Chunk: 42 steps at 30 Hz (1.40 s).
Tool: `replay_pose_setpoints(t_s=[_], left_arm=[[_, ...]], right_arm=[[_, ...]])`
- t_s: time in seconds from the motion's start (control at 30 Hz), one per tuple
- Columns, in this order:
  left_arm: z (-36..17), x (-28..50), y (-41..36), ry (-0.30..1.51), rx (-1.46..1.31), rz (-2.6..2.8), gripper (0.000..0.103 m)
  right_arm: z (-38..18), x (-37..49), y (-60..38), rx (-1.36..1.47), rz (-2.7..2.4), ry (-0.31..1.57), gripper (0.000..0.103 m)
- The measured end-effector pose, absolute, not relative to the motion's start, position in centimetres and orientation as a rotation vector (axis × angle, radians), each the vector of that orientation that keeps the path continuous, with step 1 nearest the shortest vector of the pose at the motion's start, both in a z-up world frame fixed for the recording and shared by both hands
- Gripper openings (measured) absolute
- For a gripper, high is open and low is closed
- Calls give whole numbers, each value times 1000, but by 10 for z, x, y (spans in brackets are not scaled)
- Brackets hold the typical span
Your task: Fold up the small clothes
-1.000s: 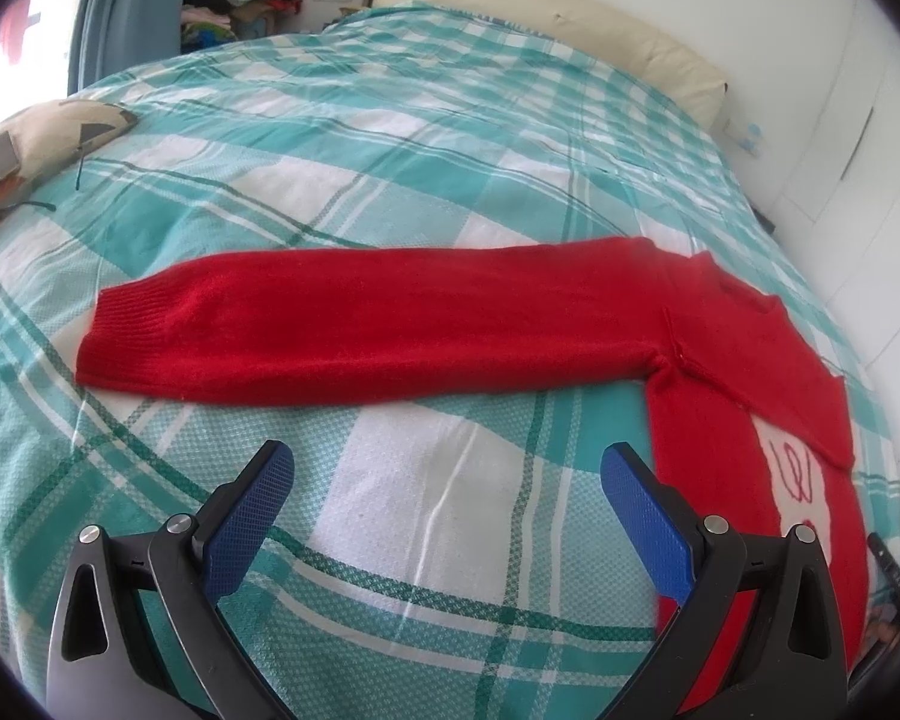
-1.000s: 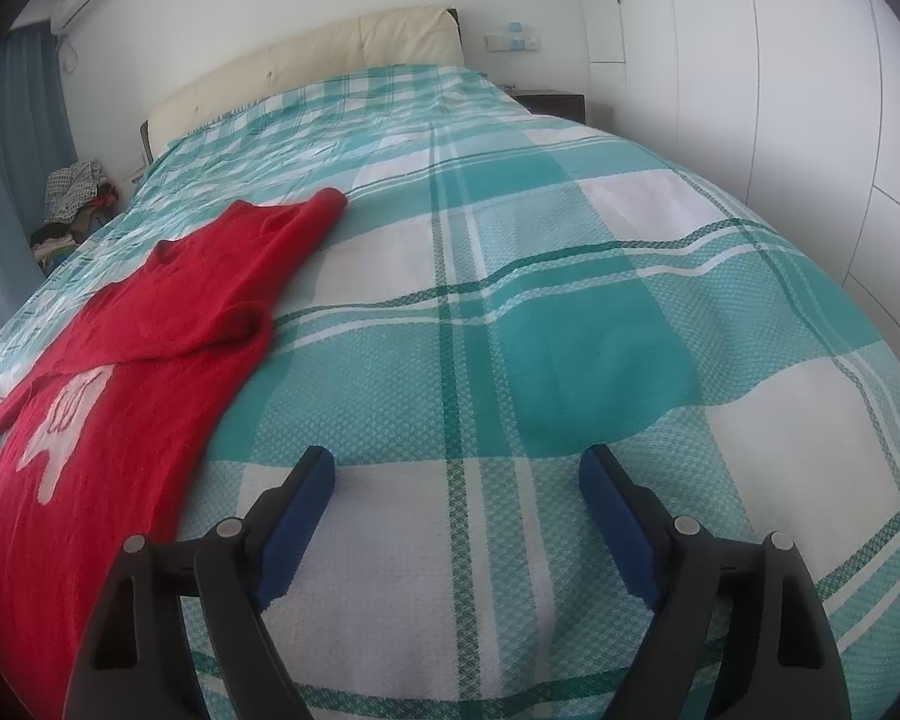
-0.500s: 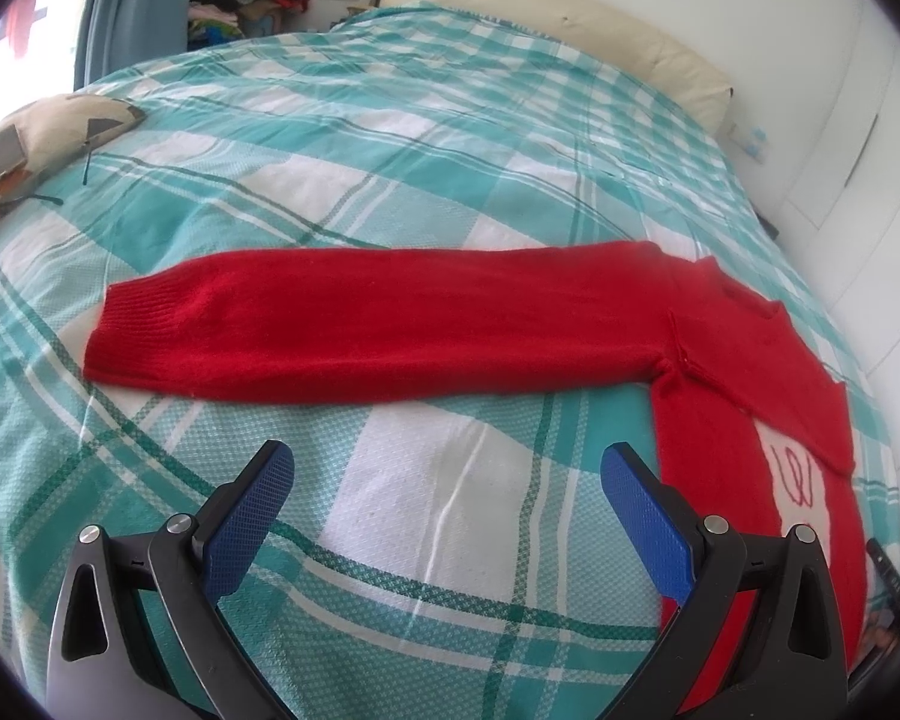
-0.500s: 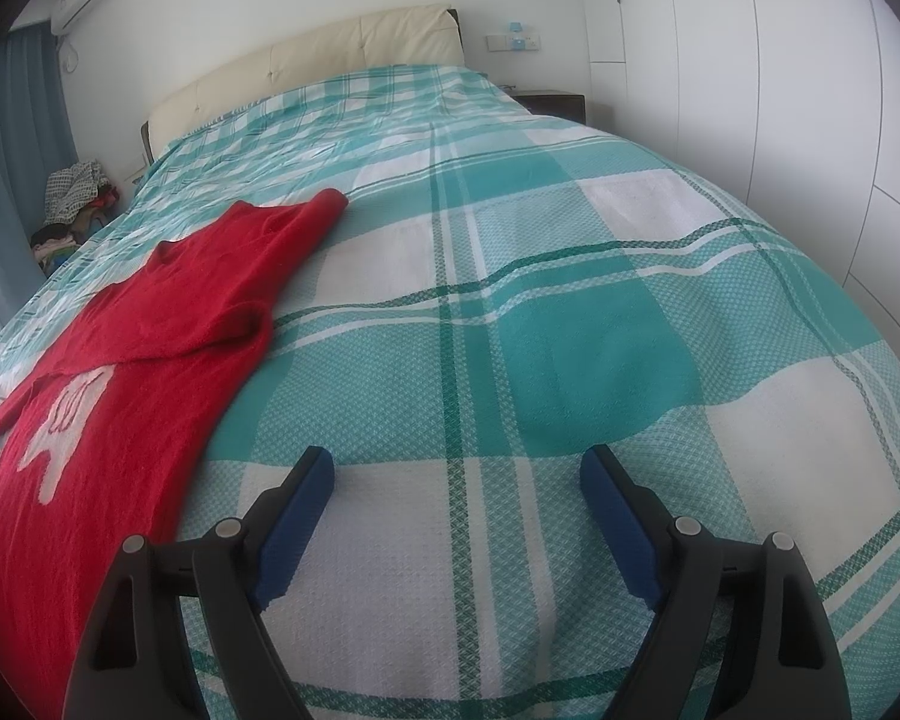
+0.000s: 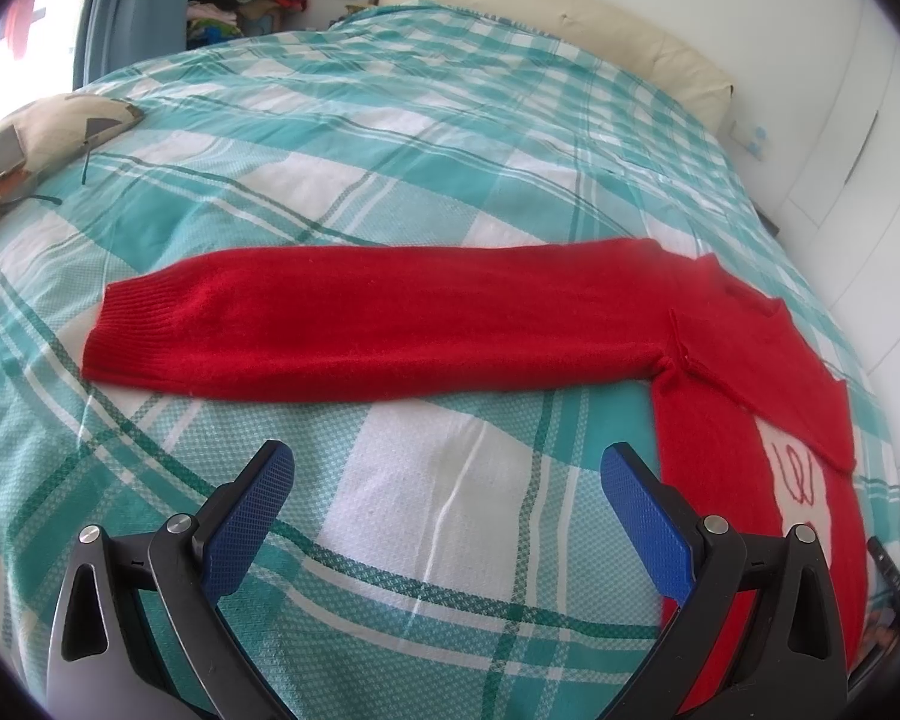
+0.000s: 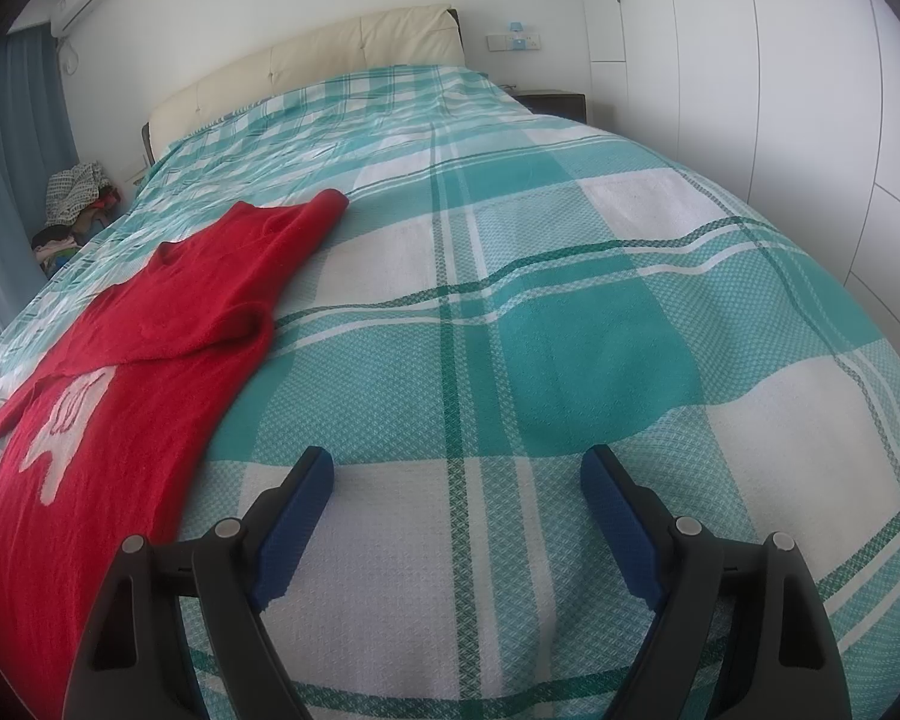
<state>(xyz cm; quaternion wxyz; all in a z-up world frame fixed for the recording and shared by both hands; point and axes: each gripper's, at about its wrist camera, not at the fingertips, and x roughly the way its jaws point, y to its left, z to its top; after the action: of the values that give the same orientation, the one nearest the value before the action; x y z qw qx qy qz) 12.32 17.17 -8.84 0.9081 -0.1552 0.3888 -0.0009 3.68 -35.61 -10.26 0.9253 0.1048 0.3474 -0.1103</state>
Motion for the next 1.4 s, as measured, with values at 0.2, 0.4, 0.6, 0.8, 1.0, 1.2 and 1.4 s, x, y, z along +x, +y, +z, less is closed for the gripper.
replay_pose_setpoints(t_s=[0.2, 0.4, 0.6, 0.8, 1.0, 1.2, 1.4], left_arm=[[-88, 123, 172, 803, -319, -3, 102], [-88, 124, 171, 804, -319, -3, 102], [-85, 122, 177, 814, -326, -16, 102], [-48, 120, 273, 731, -579, -46, 102], [-60, 145, 362, 861, -609, 141, 102], [-106, 166, 347, 1028, -562, 94, 84], [-124, 187, 317, 1114, -383, 162, 26]], right_arm=[[-103, 37, -356, 215, -226, 713, 84], [-103, 37, -356, 216, -226, 713, 84], [-103, 37, -357, 216, -225, 712, 84], [-103, 37, -355, 220, -221, 713, 85], [-102, 36, -352, 224, -216, 713, 86], [-104, 38, -352, 223, -216, 715, 86], [-104, 38, -352, 226, -214, 714, 86]])
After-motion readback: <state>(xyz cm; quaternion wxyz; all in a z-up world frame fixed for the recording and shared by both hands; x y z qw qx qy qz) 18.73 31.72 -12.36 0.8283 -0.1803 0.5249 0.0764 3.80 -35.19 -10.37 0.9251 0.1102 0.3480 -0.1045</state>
